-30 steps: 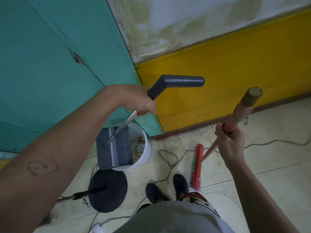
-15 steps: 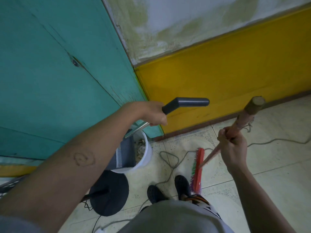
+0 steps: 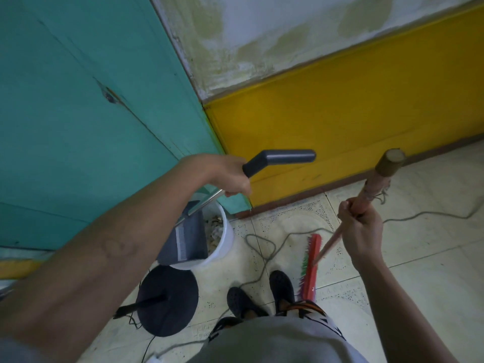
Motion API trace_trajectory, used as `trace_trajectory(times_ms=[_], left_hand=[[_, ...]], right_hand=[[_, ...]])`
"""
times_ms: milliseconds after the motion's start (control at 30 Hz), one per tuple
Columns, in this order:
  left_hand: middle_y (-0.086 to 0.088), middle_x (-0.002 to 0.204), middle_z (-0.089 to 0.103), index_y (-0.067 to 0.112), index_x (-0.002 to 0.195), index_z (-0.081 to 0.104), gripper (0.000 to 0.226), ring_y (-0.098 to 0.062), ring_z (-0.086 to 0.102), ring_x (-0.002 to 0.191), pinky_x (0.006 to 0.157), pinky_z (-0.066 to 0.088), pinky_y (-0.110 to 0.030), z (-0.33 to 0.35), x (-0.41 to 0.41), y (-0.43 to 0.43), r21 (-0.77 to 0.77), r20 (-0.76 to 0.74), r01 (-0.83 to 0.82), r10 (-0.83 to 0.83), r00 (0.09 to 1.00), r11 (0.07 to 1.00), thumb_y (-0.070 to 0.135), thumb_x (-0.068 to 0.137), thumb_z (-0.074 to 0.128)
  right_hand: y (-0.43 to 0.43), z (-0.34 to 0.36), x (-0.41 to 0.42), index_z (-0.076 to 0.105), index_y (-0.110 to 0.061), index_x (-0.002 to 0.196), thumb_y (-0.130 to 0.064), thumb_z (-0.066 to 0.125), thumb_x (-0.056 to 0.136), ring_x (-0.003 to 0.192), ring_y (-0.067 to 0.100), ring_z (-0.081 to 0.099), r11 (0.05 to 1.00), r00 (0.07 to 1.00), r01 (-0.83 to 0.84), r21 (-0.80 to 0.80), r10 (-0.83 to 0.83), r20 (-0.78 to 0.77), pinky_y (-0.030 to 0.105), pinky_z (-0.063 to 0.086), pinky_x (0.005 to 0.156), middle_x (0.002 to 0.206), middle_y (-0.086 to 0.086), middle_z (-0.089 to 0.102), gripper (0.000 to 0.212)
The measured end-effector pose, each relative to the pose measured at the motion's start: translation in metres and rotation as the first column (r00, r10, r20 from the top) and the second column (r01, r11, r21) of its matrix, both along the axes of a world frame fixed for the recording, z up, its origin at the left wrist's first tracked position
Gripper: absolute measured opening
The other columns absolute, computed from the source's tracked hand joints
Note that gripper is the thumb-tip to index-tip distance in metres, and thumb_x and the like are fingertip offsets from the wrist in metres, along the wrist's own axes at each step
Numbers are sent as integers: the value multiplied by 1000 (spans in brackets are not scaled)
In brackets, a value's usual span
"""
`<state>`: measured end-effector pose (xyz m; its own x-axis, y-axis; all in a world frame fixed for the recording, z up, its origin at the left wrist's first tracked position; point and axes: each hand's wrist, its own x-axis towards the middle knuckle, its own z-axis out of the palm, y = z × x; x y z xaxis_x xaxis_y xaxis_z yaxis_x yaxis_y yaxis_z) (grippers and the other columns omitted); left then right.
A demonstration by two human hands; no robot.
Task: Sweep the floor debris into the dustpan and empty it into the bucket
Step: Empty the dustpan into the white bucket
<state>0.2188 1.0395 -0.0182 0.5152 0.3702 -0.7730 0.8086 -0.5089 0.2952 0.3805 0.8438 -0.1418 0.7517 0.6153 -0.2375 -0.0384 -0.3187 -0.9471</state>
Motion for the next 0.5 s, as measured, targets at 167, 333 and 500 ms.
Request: trace_trajectory(times_ms=[167,333,500], left_hand=[[3,50,34,18,55,38,42,-13,29,44,58,32,-29,-3,-1,-7,-16,19,-10,11,1000,1000,19,90,59],[5,47,35,17,53,39,41,-11,28,40,56,31,-28,17,0,-12,0,28,-32,32,999,999,17,89,60],[0,50,36,14,58,41,35,-12,29,40,49,30,-25,41,18,-25,36,55,0,-2,999,999,14,88,57]], right_hand=[[1,2,3,46,18,77,-2,52,94,63,19,38,999,999,-32,-5,32,15,32,32,59,69,12,45,27],[8,4,-1,45,17,73,-2,51,94,59,18,37,998,998,-65,3,65,23,31,31,57,64,11,43,28],[13,7,1,43,16,74,-2,51,94,61,20,36,996,996,-87,18,87,13,32,31,58,65,12,42,28]])
